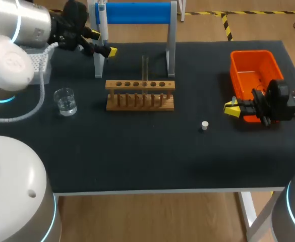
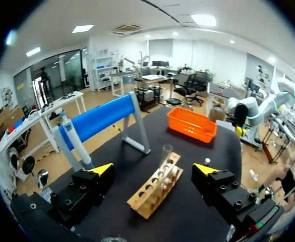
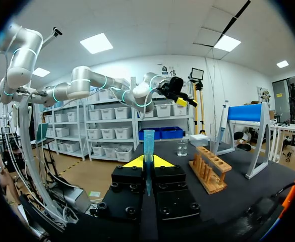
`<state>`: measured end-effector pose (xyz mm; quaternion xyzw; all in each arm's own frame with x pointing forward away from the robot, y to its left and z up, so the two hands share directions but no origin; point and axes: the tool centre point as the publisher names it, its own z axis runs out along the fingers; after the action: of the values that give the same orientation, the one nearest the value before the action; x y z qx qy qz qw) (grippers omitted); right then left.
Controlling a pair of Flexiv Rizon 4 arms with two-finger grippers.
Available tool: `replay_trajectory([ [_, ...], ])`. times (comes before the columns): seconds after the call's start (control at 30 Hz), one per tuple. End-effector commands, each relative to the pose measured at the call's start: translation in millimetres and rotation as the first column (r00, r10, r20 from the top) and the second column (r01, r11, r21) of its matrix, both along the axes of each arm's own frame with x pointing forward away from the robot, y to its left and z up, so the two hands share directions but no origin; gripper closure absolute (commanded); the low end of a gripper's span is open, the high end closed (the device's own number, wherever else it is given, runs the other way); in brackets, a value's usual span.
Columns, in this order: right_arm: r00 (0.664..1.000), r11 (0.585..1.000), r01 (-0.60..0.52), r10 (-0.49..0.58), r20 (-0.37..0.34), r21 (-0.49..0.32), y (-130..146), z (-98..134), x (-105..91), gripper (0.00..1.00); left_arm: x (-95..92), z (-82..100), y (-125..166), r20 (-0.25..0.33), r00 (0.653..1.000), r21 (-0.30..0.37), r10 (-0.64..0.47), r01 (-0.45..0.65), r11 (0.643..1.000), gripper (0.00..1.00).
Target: Invert the test tube, pick up the pipette, mount the tip to pipette, aspirate from beaker and dispense into the tube, eject the tip, return the pipette, and cap with the stopper.
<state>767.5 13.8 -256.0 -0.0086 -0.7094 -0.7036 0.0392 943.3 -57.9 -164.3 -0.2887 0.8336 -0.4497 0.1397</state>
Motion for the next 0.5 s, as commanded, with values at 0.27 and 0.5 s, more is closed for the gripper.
replay_trajectory([
  [0.27,1.000,1.000,0.001,-0.001,0.000,-0.002,0,0,-1.0,1.00,20.2,-18.5,16,0.046,0.979,0.017,0.198,-0.199,0.980,0.00],
  [0.5,1.000,1.000,0.001,-0.001,0.000,-0.002,0,0,-1.0,1.00,31.9,-20.5,23,0.105,0.936,0.044,0.337,-0.343,0.938,0.00],
])
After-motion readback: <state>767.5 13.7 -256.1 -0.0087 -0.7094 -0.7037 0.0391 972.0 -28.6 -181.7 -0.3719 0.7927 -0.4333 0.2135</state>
